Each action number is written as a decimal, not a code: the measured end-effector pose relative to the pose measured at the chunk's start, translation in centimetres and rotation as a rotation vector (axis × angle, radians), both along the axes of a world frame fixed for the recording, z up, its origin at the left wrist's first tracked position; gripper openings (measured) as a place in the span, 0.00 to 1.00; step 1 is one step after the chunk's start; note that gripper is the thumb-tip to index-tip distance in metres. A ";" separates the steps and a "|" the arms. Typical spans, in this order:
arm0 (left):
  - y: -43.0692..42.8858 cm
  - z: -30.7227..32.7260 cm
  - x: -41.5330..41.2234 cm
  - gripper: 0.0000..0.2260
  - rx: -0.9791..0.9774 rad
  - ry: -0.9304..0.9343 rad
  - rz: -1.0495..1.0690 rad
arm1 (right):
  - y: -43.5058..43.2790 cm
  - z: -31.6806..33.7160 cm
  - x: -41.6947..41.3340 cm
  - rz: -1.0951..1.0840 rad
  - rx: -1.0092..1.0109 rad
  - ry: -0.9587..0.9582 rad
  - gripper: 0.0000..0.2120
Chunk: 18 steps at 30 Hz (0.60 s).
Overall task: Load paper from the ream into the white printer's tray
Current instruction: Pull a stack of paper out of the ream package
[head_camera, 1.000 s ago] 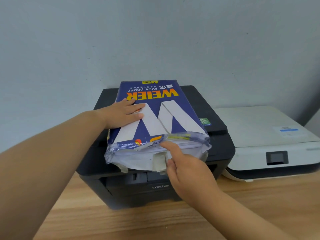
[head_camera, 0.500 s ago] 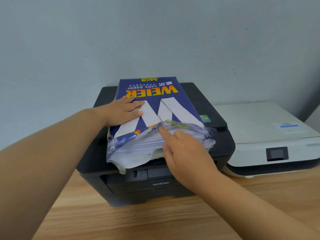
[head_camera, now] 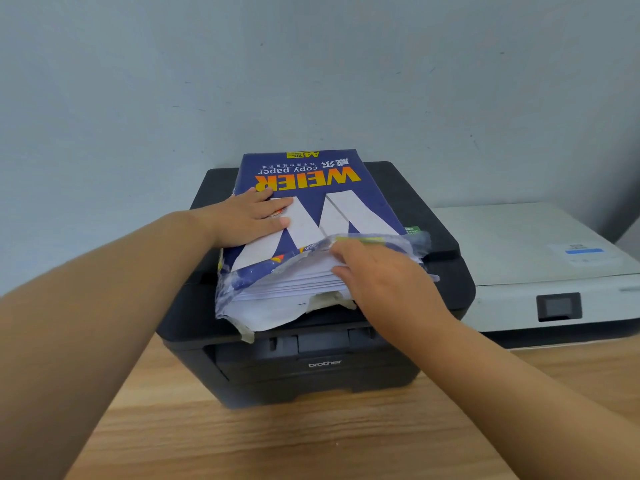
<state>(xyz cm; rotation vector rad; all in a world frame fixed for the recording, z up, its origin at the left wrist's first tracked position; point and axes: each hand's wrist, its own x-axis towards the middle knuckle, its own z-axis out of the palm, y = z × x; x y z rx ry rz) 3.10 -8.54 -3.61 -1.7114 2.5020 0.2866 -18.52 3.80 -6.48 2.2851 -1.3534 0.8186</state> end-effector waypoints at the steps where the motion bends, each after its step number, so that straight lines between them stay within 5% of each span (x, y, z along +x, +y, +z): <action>1: -0.2 -0.1 0.2 0.25 0.008 -0.026 -0.016 | 0.0 0.3 0.0 -0.012 0.004 0.009 0.06; 5: -0.3 -0.2 0.4 0.33 0.022 -0.029 -0.034 | -0.1 1.4 -0.1 0.025 0.184 0.046 0.05; 13: 0.0 -0.3 0.2 0.30 -0.031 0.104 -0.028 | -0.3 2.1 -0.4 0.062 0.312 0.037 0.09; 18: -1.0 -0.5 0.4 0.25 0.010 -0.022 -0.028 | -0.6 1.7 -0.5 0.096 0.123 0.124 0.08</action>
